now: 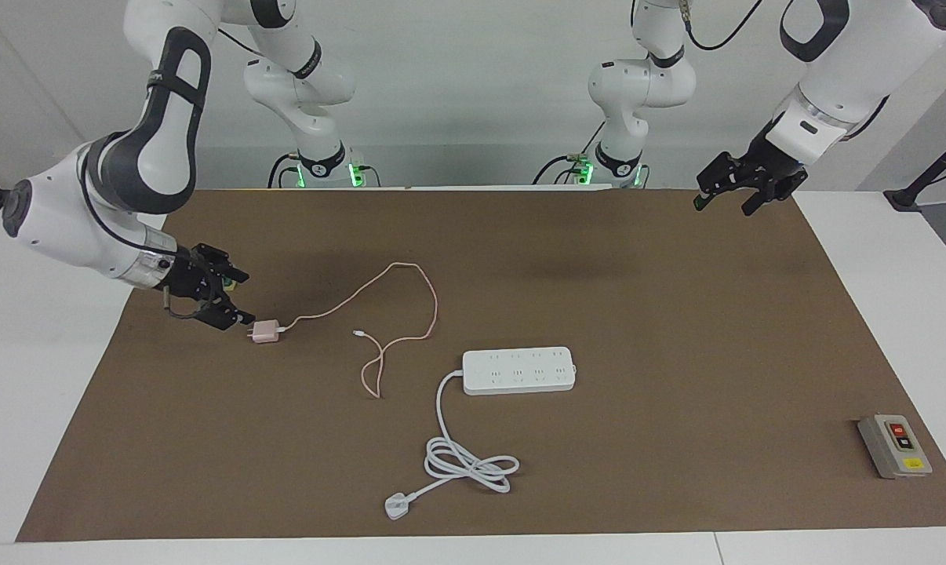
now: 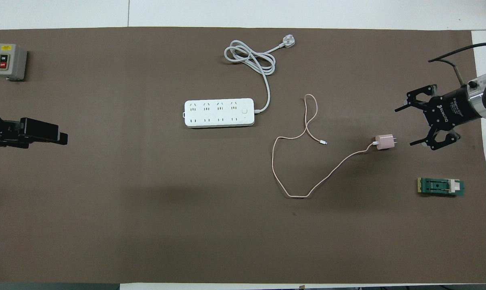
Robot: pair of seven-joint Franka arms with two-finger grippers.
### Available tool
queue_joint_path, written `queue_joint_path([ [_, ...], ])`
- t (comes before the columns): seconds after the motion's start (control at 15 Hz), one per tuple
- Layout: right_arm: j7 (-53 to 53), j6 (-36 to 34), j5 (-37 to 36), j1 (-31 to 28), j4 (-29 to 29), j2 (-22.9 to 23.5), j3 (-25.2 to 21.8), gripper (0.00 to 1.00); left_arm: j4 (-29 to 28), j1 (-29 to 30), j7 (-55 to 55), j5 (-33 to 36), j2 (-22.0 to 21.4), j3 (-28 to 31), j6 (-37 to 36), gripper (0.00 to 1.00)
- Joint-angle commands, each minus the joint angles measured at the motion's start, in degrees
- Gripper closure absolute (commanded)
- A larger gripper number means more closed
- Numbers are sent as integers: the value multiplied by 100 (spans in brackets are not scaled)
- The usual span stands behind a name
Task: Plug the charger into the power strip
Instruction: 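Move the right gripper over the charger while the left gripper nears the strip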
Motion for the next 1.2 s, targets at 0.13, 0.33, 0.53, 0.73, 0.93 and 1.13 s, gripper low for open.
queue_joint_path([
  [0.13, -394, 74, 380, -238, 272, 539, 47, 0, -594, -66, 192, -1040, -264, 4, 464, 0],
  [0.33, -928, 40, 608, -325, 308, 820, 47, 0, -1173, -66, 192, -1823, -536, 13, 675, 0],
  [0.53, -1185, 48, 801, -466, 194, 926, 47, 0, -1771, -57, 314, -2718, -721, 4, 886, 0],
  [0.73, -1168, 214, 1276, -642, -271, 865, 30, 0, -2124, -83, 859, -3667, -652, 4, 1018, 0],
  [0.93, -1115, 452, 1460, -642, -527, 855, 30, 0, -2563, -83, 1859, -5099, -318, 13, 1018, 0],
  [1.13, -1115, 601, 1585, -642, -747, 847, 30, 0, -2852, -451, 2292, -6057, -27, 4, 1131, 0],
])
